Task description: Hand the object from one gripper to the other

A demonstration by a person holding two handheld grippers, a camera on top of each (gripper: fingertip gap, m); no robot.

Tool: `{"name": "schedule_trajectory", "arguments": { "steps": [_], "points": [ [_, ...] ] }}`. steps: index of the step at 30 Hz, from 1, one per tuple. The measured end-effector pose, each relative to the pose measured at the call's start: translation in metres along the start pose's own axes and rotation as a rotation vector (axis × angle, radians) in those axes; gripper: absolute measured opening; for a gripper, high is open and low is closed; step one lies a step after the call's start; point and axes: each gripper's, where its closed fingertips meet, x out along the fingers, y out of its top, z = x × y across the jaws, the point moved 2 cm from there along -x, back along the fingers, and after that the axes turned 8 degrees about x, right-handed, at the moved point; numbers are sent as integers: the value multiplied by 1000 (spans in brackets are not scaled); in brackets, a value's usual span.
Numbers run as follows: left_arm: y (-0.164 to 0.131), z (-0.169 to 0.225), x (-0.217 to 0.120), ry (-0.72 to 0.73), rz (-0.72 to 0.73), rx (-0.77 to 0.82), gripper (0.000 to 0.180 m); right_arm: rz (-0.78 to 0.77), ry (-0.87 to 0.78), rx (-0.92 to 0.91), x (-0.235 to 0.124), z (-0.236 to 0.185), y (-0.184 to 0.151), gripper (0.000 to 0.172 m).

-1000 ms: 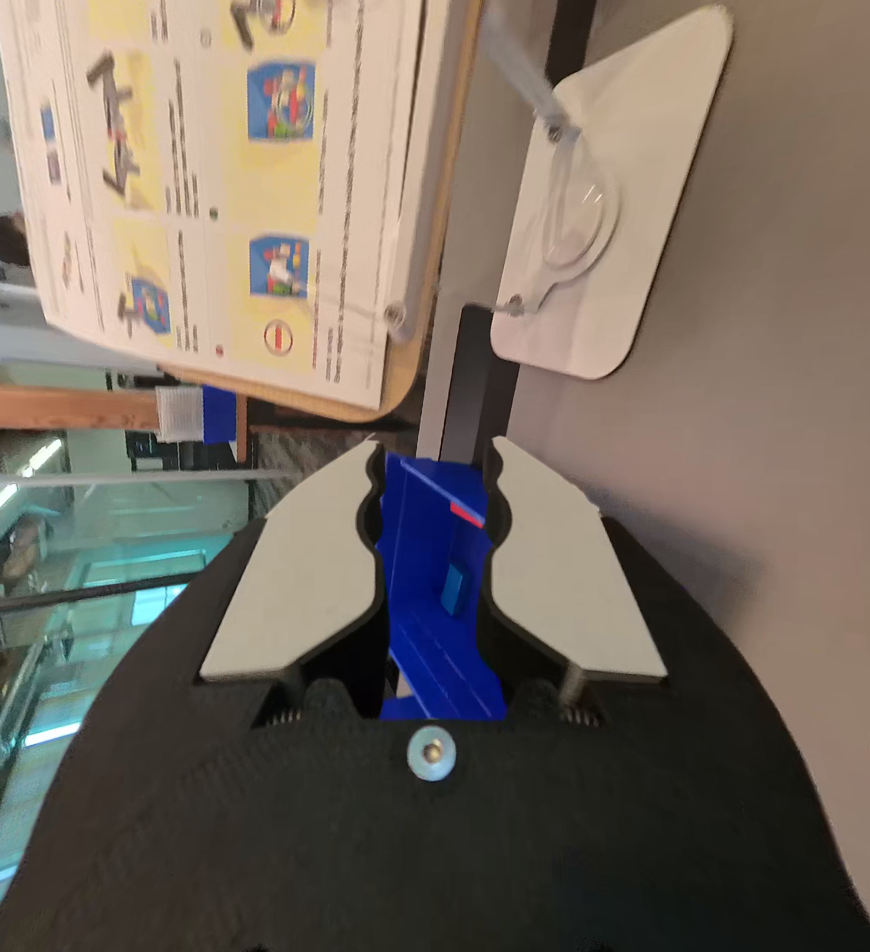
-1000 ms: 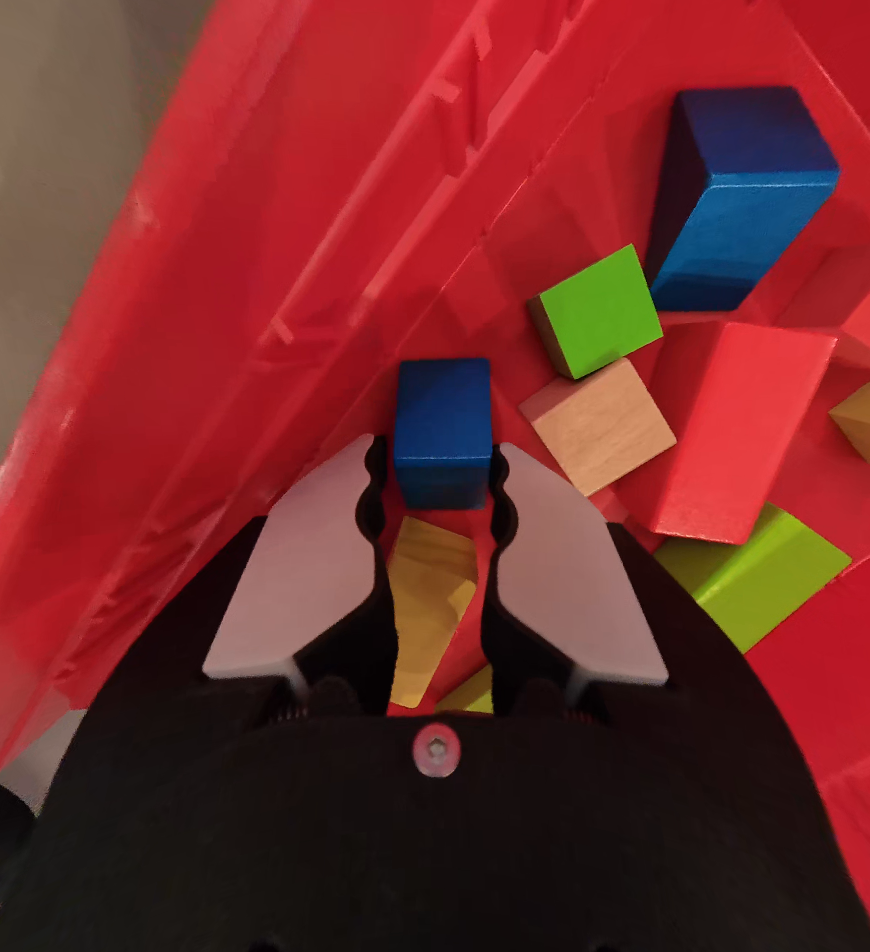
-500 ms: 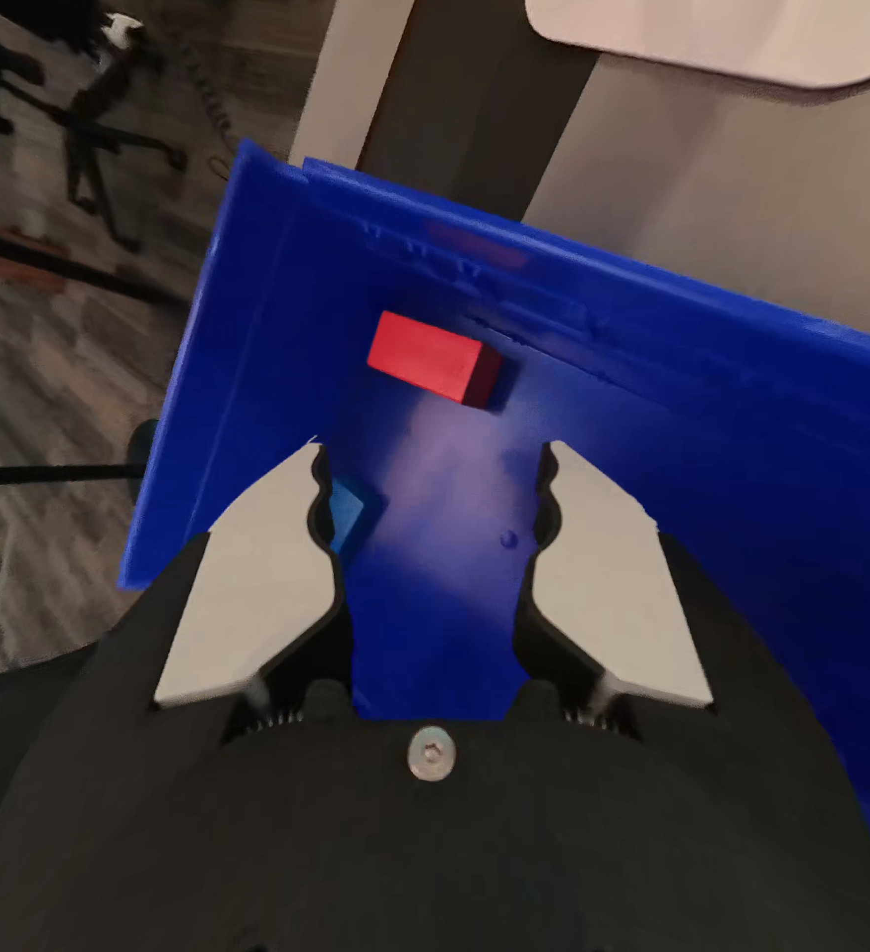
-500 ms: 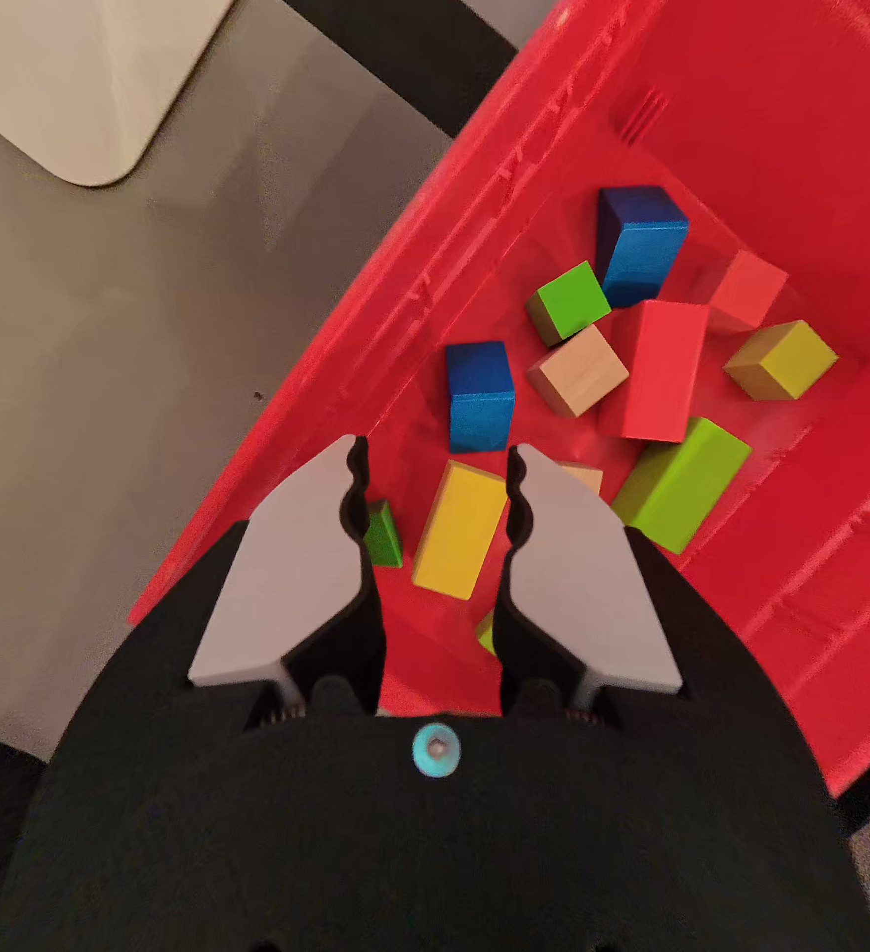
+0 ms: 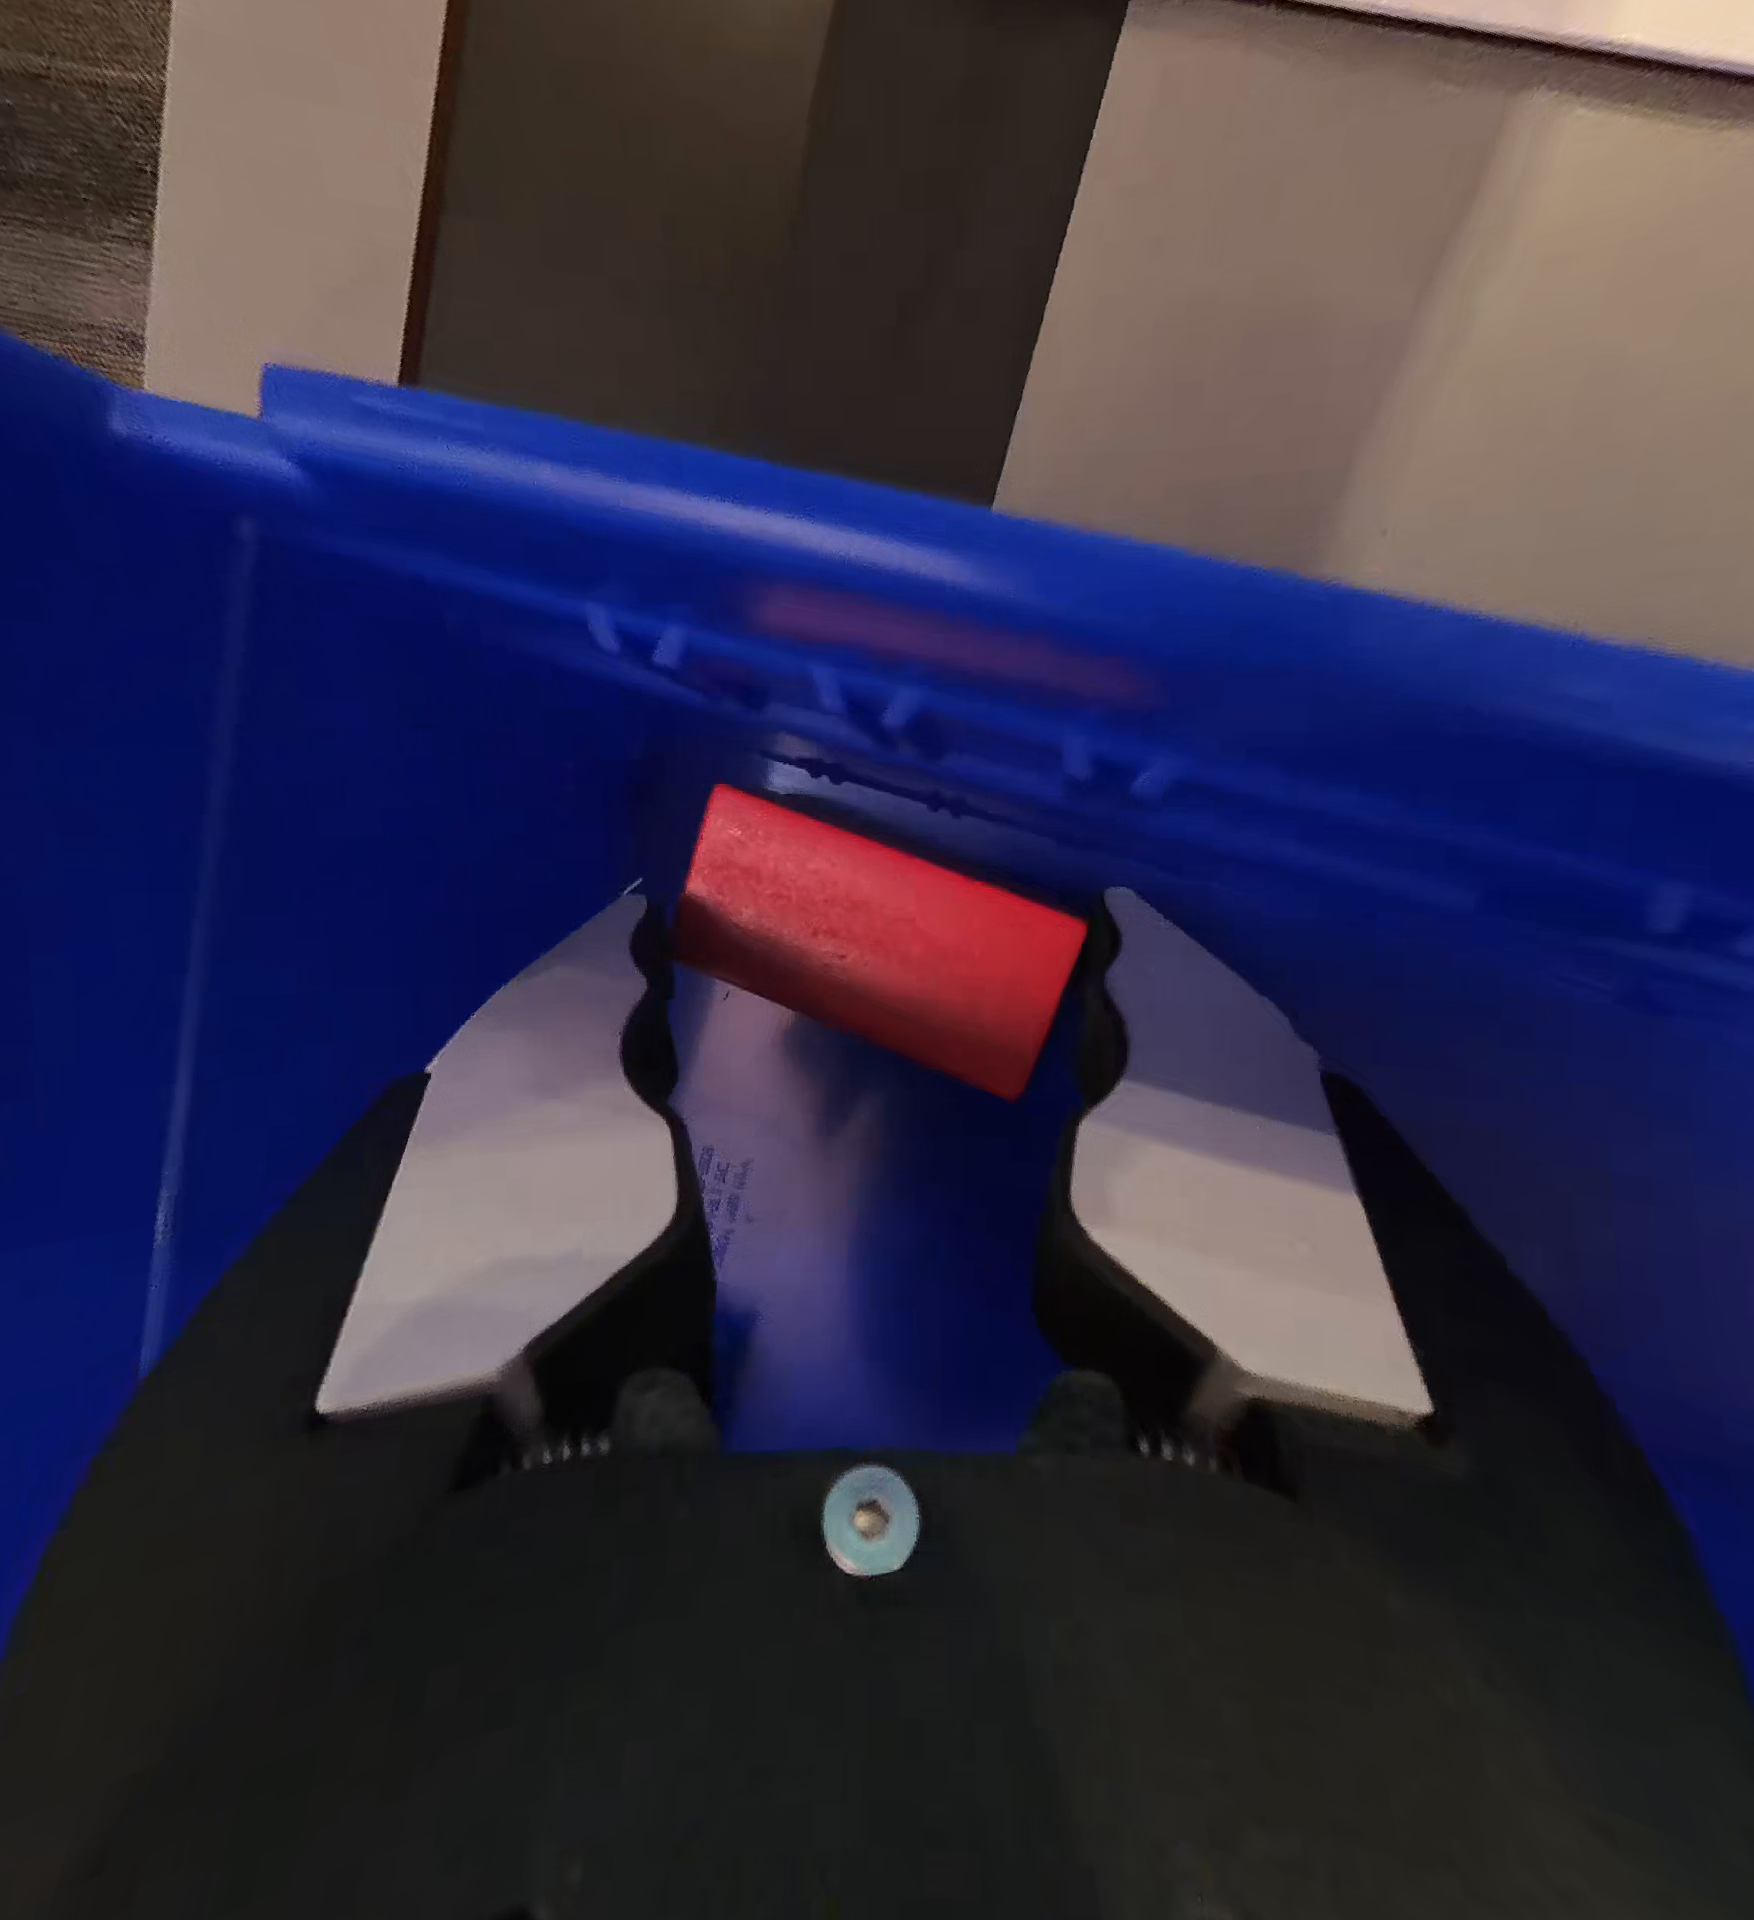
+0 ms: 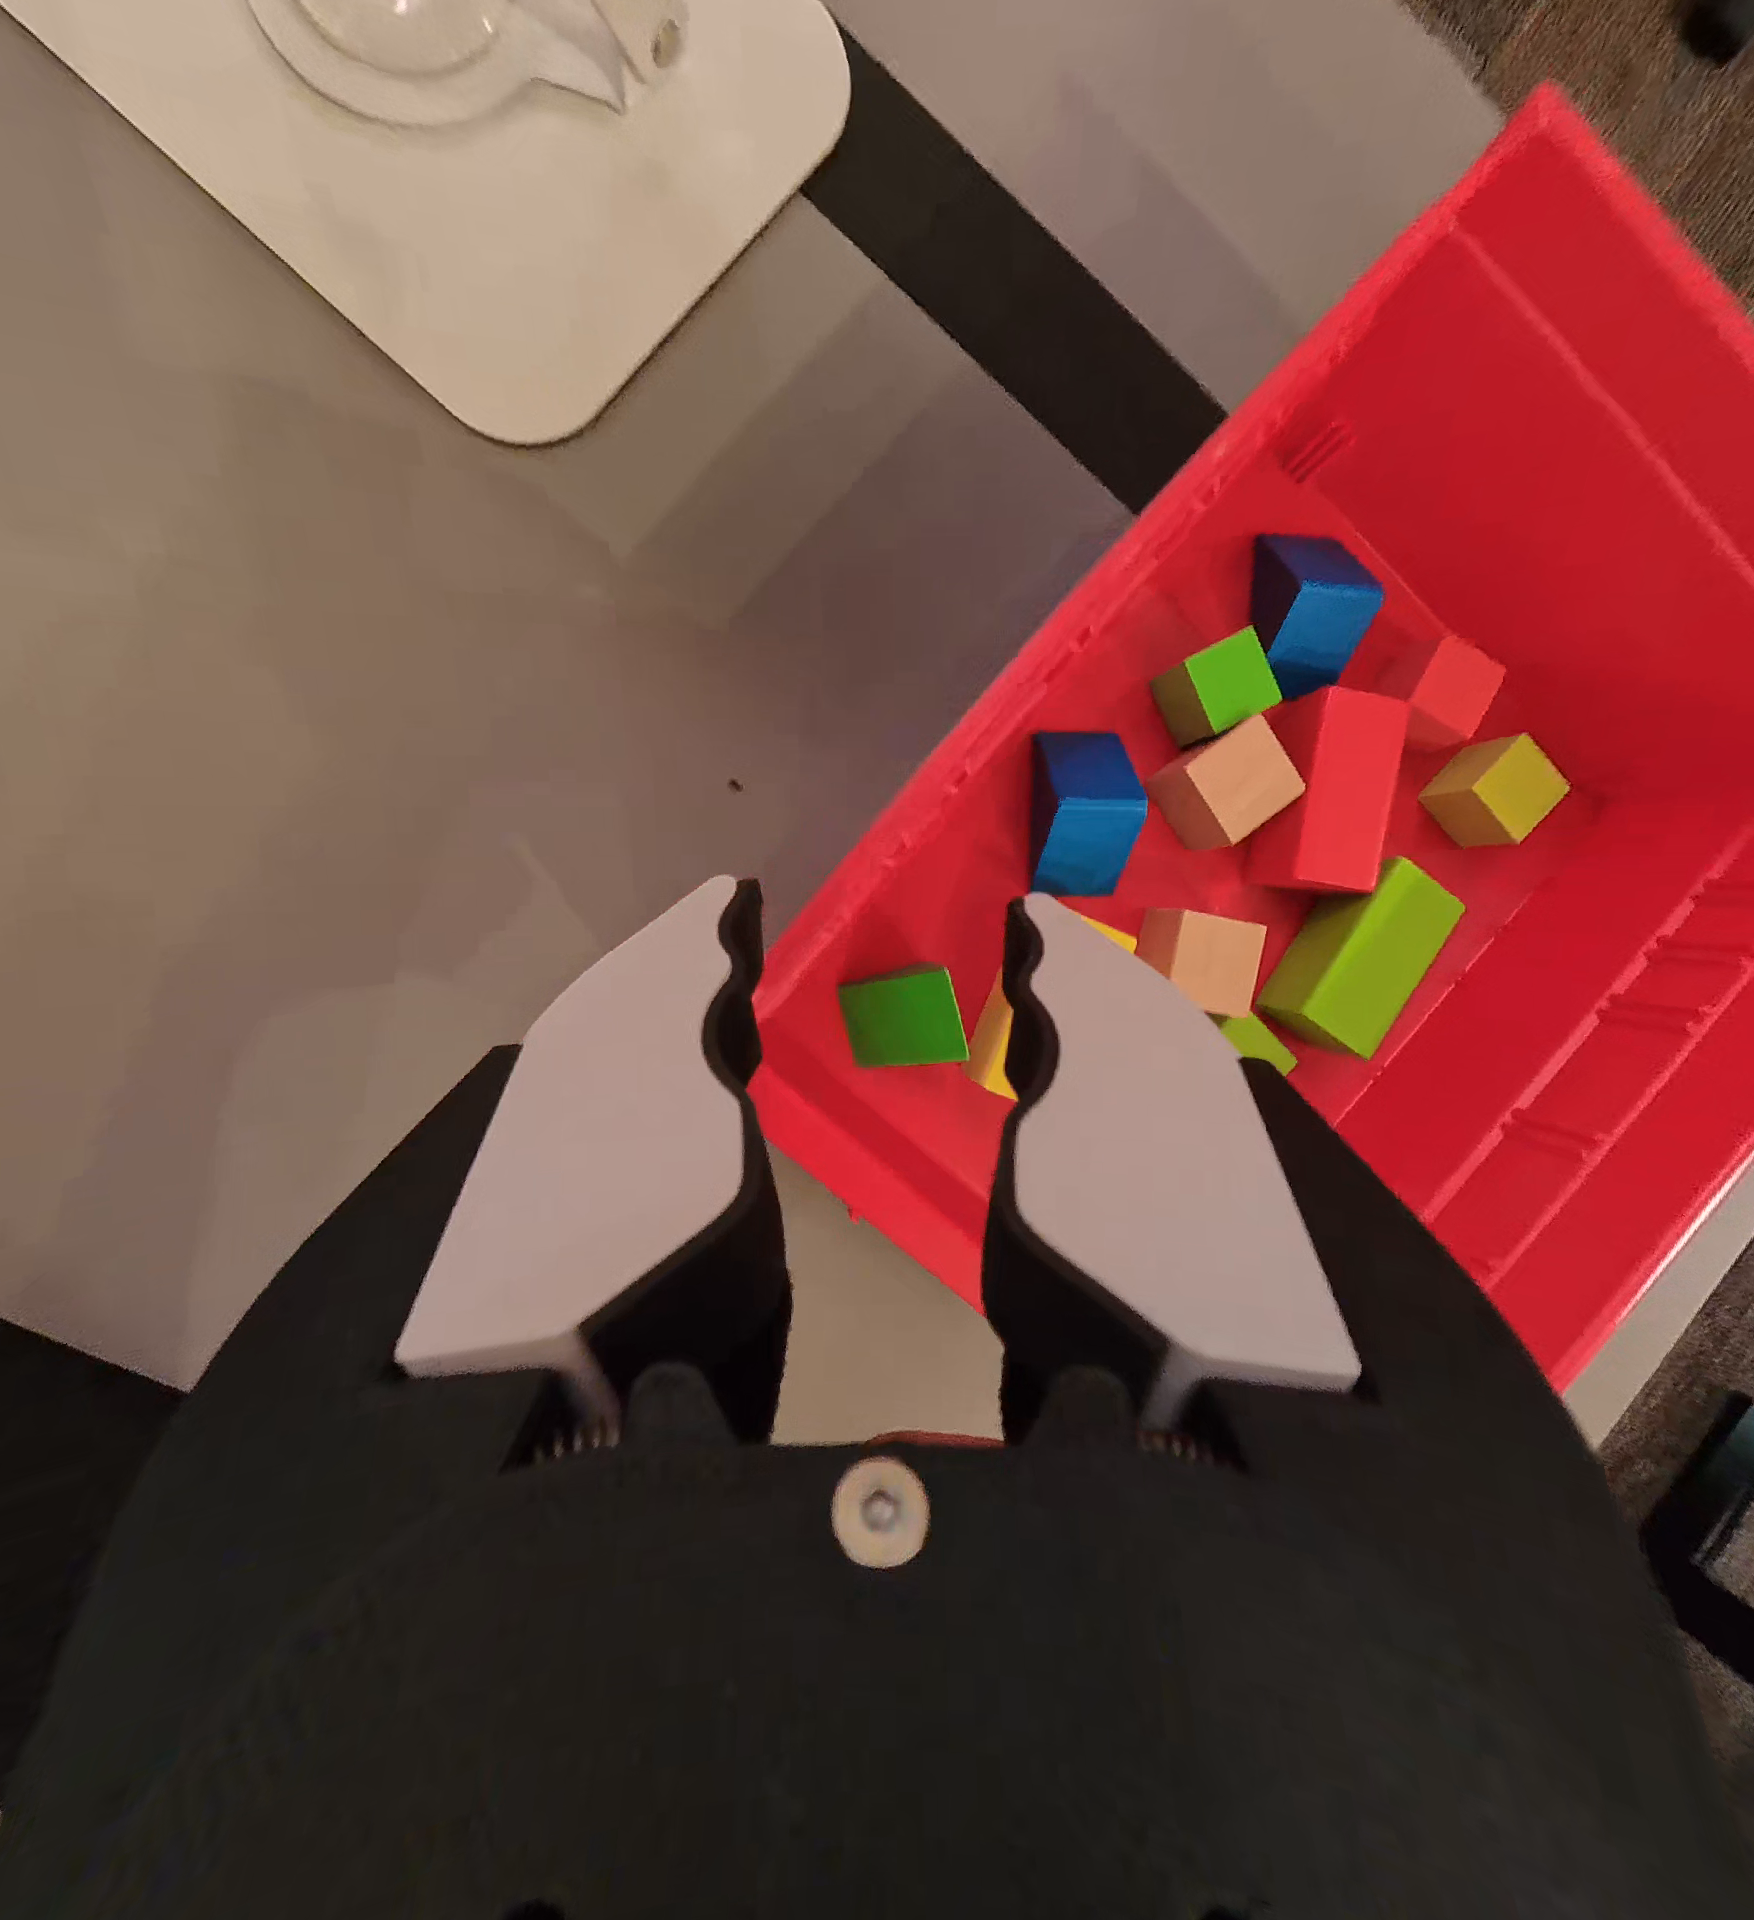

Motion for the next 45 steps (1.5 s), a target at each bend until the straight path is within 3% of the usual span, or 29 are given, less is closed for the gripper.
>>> {"name": "schedule_trajectory", "arguments": {
  "steps": [4, 8, 12, 16, 21, 26, 31, 35, 40, 45],
  "points": [
    [-9, 2, -13, 90, 0, -37, 75, 94, 18, -74, -16, -31, 25, 43],
    [3, 9, -75, 280, 160, -93, 75, 307, 232, -196, -46, -115, 67, 46],
    [82, 64, -176, 366, 582, -21, 75, 528, 647, -251, -73, -225, 109, 51],
    [174, 146, -243, 368, 891, 164, 75, 593, 1092, -155, -83, -296, 138, 54],
    [245, 216, -267, 364, 1048, 329, 74, 624, 1434, -100, -100, -338, 147, 50],
    [267, 243, -266, 363, 1069, 411, 74, 662, 1454, -155, -115, -346, 132, 35],
    [273, 242, -267, 420, 1068, 399, 81, 684, 1199, -201, -127, -308, 115, 34],
    [250, 218, -259, 461, 994, 323, 54, 643, 763, -141, -126, -196, 95, 34],
    [212, 191, -226, 474, 883, 198, 31, 340, 246, 69, -92, -21, 29, 34],
    [200, 185, -200, 458, 802, 158, 30, 85, 90, 296, -25, 58, -40, 34]
  ]
}}
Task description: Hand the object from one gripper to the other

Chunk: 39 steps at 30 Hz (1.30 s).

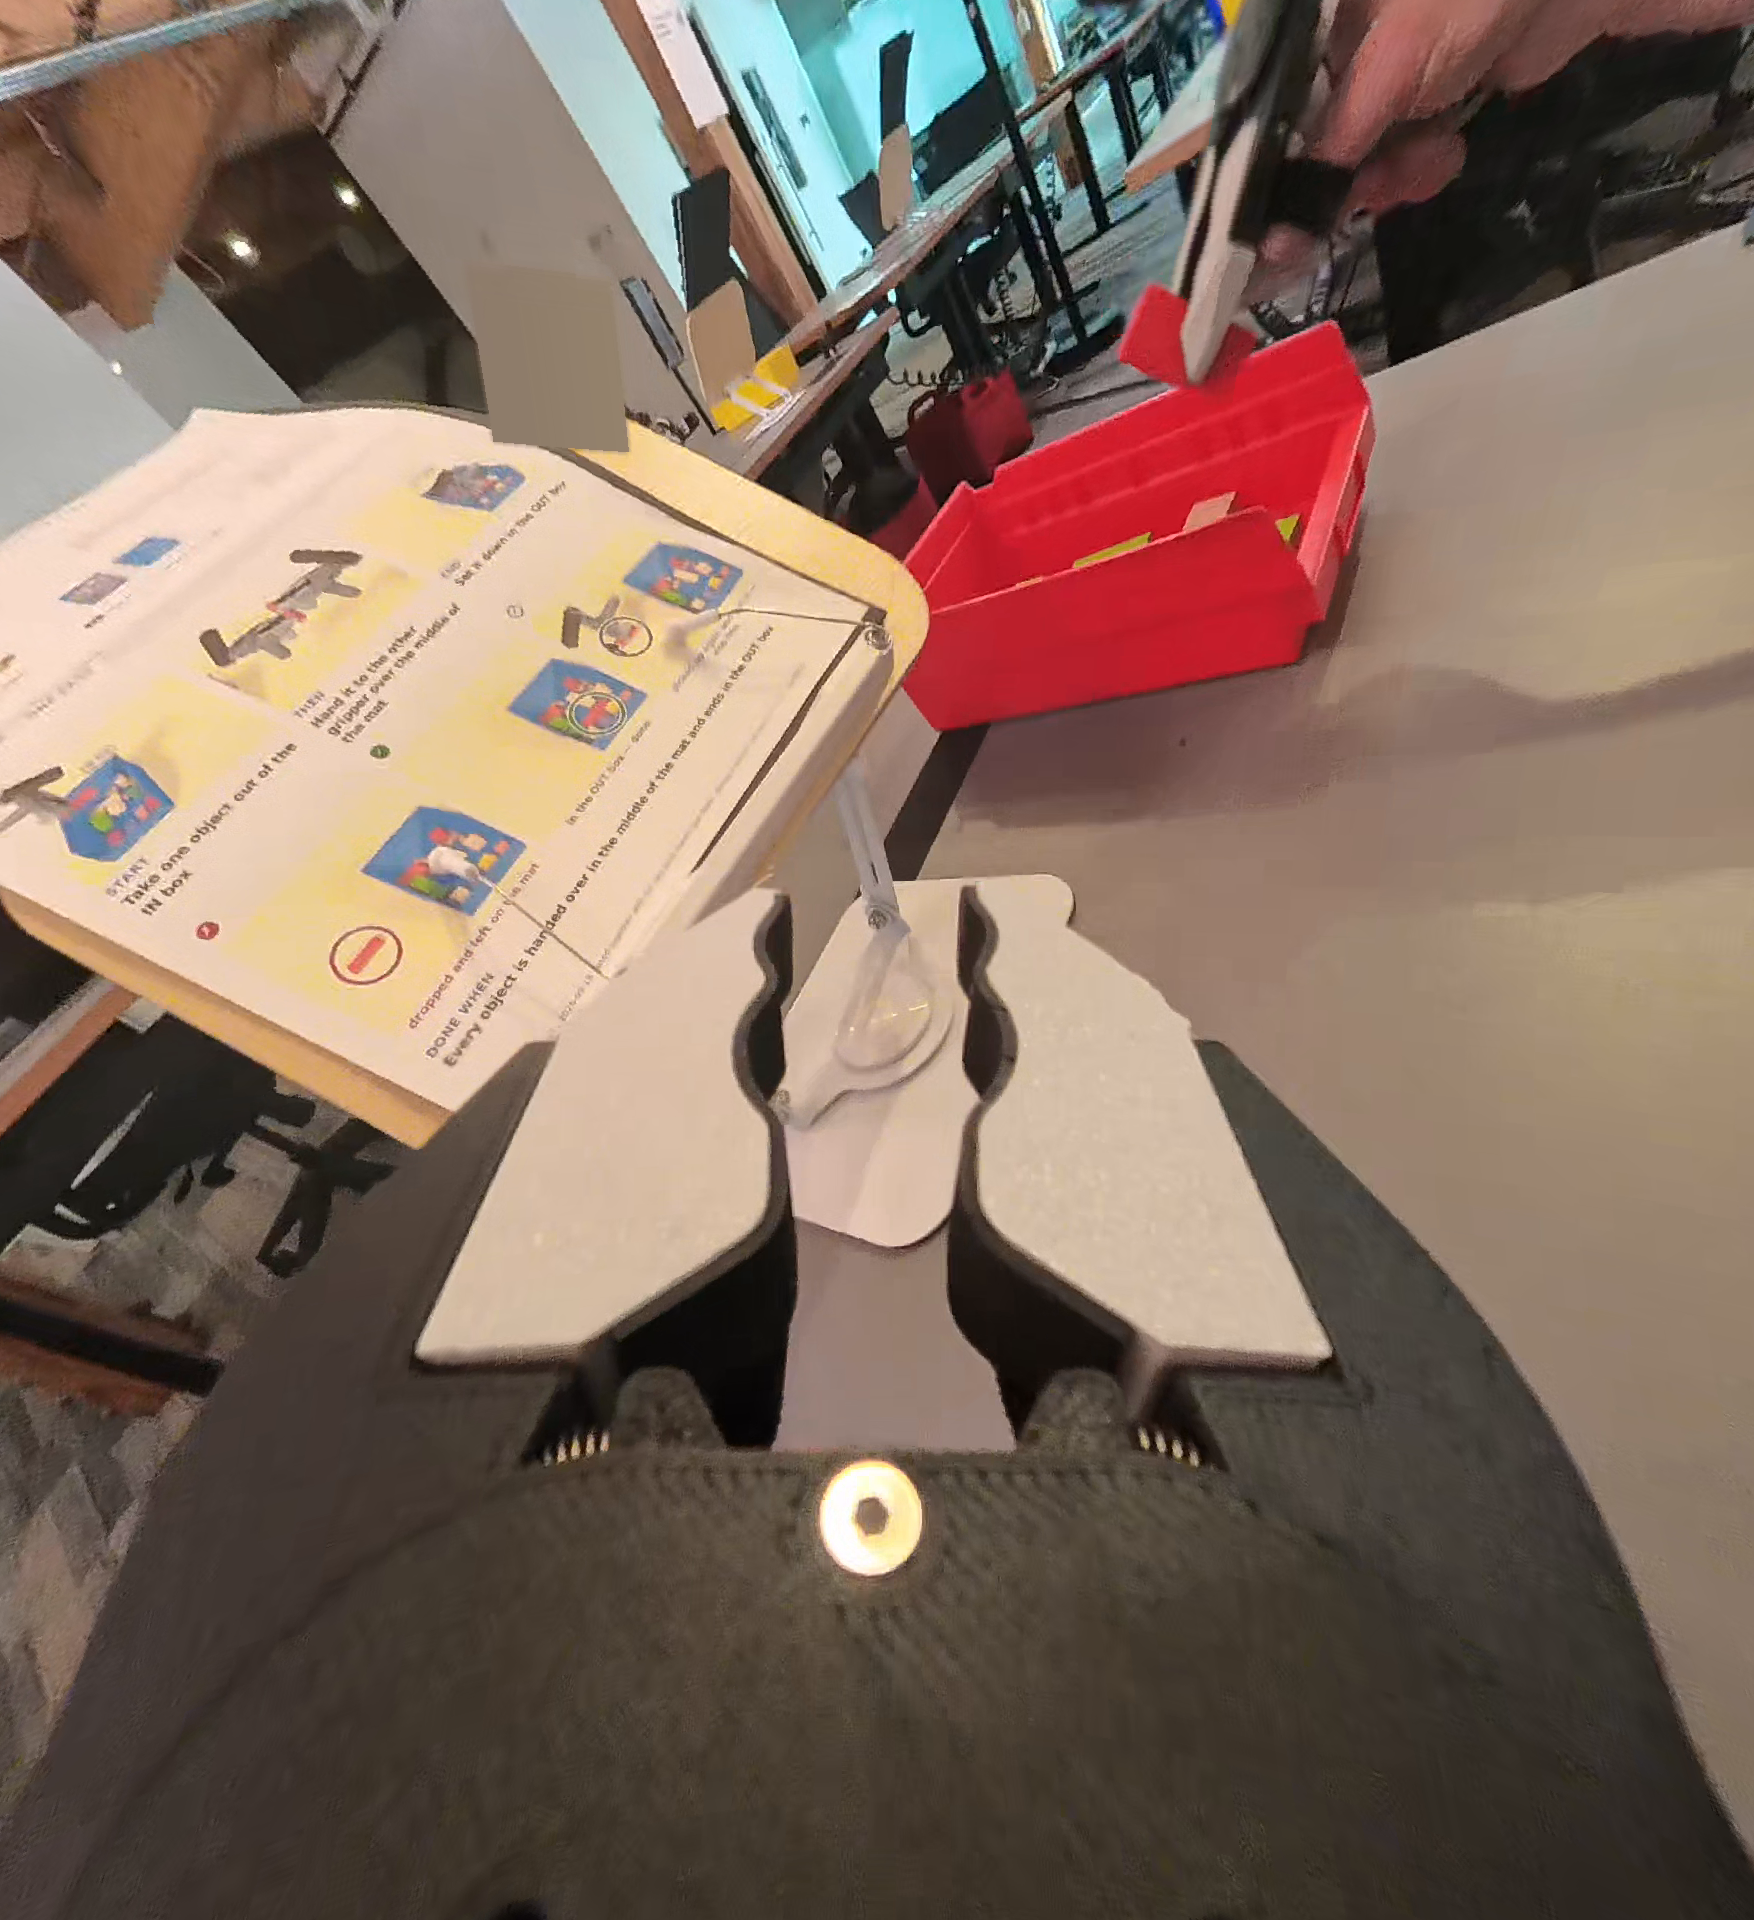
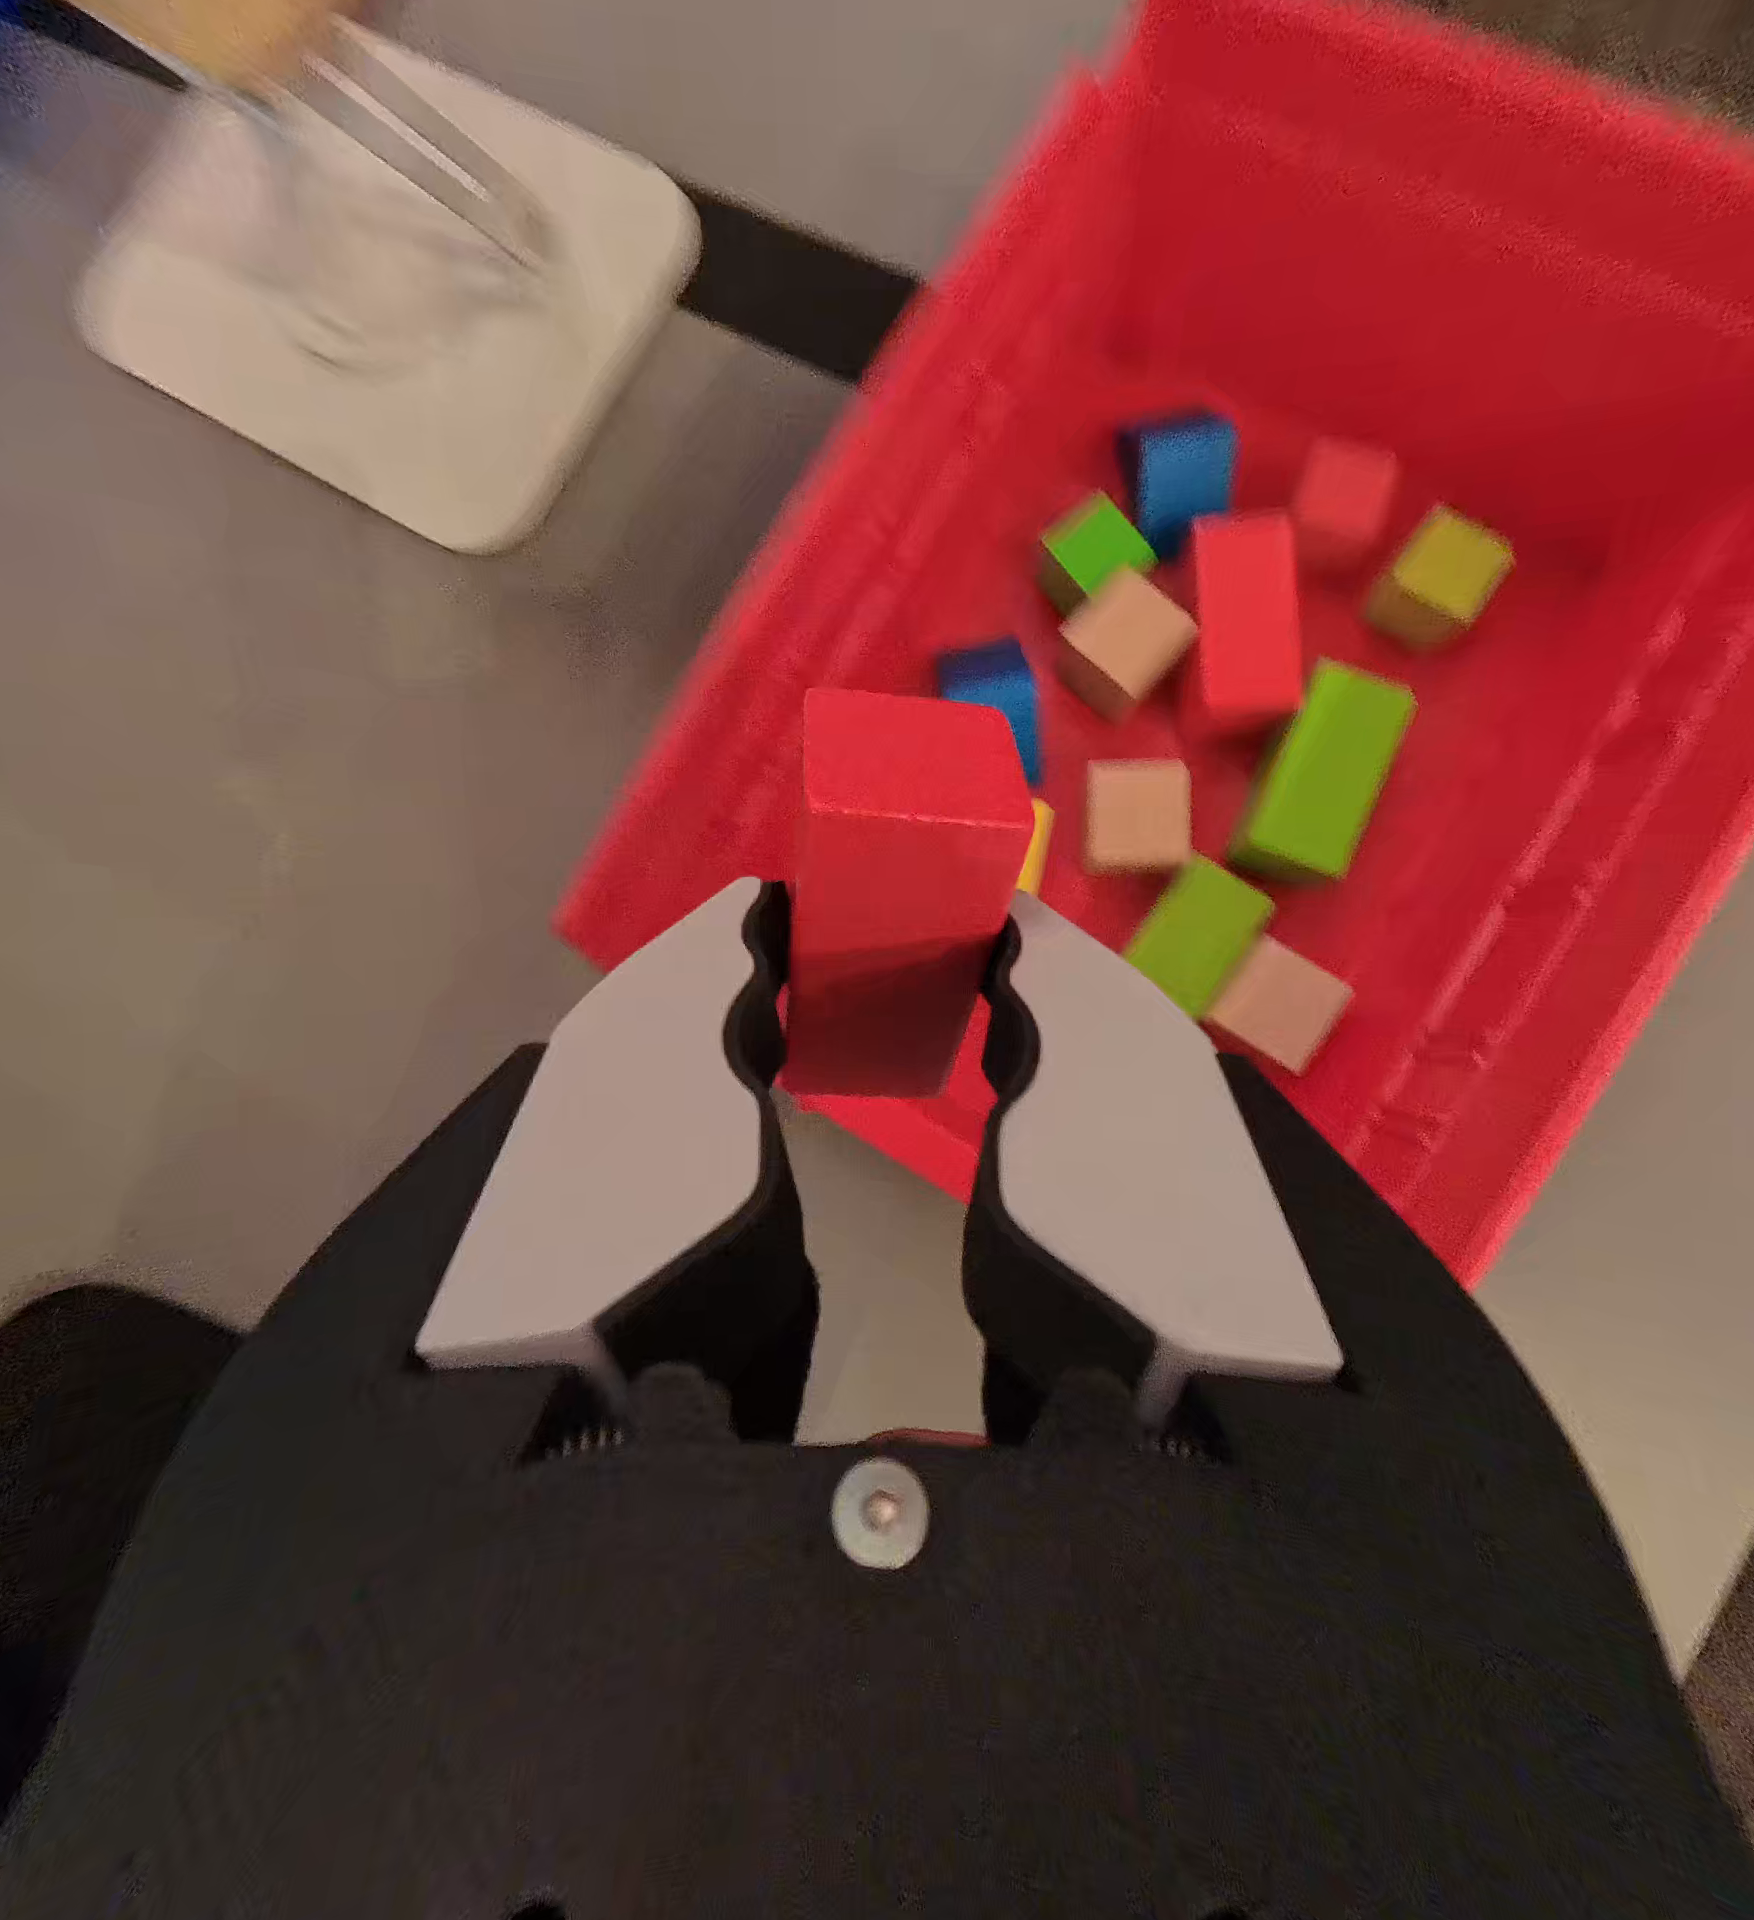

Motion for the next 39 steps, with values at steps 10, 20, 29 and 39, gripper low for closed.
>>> {"name": "schedule_trajectory", "arguments": {
  "steps": [10, 20, 29, 39],
  "points": [
    [-8, 2, -4, -14, -22, 12, 31, -179, -210, 137, 73, 58, -47, 33],
    [-15, 1, -22, -19, -19, 19, 32, -371, -243, 196, 86, 56, -59, 33],
    [-29, -1, -41, -23, -46, 14, 33, -395, -213, 298, 92, 44, -54, 33],
    [-43, -3, -55, -19, -79, 3, 35, -398, -289, 292, 107, 48, -60, 33]
  ]
}}
